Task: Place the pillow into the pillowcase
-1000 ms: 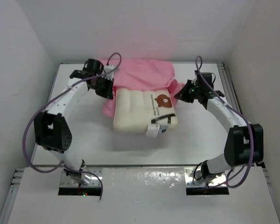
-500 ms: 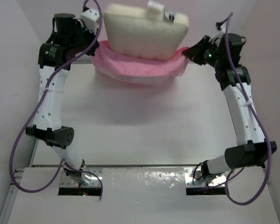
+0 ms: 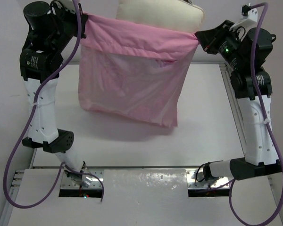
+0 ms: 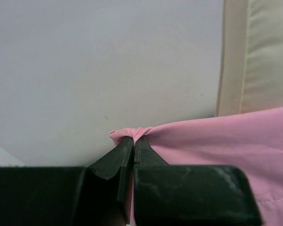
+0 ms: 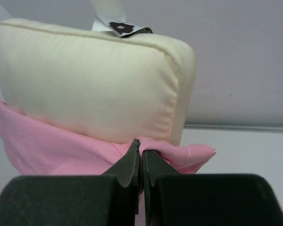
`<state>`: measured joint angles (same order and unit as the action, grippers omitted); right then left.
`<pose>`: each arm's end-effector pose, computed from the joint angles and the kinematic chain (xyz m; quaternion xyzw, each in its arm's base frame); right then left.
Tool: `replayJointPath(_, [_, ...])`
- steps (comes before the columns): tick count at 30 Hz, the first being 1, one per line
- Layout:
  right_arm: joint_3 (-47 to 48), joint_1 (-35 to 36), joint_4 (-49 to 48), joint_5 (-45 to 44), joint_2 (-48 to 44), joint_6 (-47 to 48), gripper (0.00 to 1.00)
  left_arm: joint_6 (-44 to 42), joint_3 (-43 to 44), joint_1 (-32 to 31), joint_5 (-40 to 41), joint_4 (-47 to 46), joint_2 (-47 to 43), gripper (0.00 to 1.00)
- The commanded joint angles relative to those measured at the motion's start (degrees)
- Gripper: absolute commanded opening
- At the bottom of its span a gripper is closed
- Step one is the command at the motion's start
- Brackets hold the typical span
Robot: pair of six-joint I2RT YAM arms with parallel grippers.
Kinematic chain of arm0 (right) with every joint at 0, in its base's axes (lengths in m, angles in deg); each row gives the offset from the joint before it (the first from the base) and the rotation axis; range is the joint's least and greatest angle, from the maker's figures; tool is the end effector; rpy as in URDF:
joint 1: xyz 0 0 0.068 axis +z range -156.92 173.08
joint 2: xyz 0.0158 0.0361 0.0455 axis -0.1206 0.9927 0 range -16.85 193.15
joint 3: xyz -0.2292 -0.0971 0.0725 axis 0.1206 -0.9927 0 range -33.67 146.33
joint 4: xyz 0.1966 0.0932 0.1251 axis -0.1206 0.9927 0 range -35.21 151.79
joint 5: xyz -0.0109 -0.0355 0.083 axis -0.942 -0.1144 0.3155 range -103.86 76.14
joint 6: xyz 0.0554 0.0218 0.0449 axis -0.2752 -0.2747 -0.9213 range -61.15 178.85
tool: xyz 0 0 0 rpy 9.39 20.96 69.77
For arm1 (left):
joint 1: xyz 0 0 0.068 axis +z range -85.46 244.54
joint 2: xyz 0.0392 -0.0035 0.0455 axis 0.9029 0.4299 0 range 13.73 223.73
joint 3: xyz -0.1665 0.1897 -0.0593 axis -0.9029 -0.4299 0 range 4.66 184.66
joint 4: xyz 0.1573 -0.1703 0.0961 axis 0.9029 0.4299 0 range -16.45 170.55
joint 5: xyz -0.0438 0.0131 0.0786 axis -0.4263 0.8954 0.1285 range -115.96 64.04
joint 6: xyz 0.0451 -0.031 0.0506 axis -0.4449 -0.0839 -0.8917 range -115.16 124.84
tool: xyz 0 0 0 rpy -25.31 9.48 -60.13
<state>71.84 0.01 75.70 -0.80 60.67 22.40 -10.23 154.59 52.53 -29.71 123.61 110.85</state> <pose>0.2745 0.0477 0.5369 0.0851 0.6578 0.3452 0.6640 0.2738 -0.0624 0.5906 0.1845 0.6649 -0.0033 0.7238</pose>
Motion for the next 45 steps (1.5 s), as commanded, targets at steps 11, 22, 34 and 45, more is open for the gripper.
replayJointPath(11, [2.74, 1.58, -1.58, -5.85, 0.26, 5.50, 0.00, 3.47, -9.67, -0.38, 1.63, -8.40, -3.17, 0.00])
replayJointPath(22, [3.88, 1.94, -9.20, -12.36, -5.51, 10.96, 0.00, -0.40, 6.55, -0.38, 9.74, -14.31, 0.01, 0.00])
replayJointPath(34, [26.93, 3.08, 11.63, -11.11, 14.34, 12.98, 0.00, 4.36, -5.52, -1.09, 0.39, -8.65, 1.22, 0.00])
replayJointPath(45, [1.71, 3.52, -7.83, -13.50, -3.99, 12.63, 0.00, 1.96, -3.96, -1.52, 9.11, -13.15, -4.65, 0.00])
